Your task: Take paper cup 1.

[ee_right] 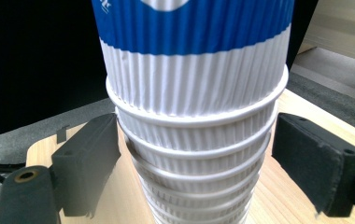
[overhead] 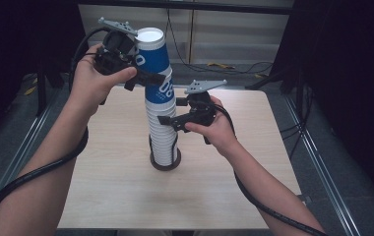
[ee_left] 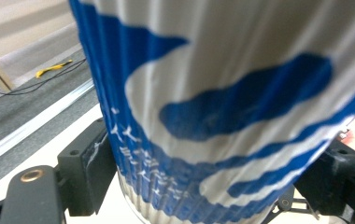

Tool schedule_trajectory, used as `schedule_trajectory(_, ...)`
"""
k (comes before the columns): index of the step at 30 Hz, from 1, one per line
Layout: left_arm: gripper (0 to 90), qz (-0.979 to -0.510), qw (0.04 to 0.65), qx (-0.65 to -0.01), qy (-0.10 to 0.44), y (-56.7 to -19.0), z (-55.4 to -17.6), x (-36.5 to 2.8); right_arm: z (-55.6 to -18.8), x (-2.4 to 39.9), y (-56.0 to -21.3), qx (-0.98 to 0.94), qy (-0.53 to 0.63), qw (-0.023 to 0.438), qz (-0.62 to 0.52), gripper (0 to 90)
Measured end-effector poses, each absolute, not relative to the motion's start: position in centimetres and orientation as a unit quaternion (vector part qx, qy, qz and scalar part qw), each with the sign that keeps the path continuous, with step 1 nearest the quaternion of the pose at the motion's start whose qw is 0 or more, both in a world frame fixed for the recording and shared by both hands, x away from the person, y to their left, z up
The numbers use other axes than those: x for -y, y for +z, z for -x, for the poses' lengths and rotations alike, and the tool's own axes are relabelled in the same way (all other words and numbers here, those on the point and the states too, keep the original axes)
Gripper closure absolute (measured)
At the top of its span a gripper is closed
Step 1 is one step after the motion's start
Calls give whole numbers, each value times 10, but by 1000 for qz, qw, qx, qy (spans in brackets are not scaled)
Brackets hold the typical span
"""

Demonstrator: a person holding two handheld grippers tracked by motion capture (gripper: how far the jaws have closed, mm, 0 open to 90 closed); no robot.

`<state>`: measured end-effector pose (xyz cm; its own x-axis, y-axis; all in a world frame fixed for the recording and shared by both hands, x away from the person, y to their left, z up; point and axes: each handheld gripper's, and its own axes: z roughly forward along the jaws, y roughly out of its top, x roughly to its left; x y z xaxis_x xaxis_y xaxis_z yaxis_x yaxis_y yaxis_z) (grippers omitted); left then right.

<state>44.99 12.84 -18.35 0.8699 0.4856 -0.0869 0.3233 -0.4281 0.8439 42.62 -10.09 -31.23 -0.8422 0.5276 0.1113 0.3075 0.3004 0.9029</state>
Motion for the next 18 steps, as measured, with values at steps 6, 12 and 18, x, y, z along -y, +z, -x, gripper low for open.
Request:
schedule_trajectory(6, 177, -834, 485, -246, 92, -178, -449, -137, -425, 100, -312, -801, 530, 105, -257, 142)
schedule_trajectory(12, 178, -826, 492, -258, 95, -176, -445, -156, -425, 99, -313, -803, 528, 108, -256, 140)
schedule_trajectory(18, 178, -824, 489, -270, 93, -185, -442, -176, -424, 102, -316, -806, 524, 107, -256, 141)
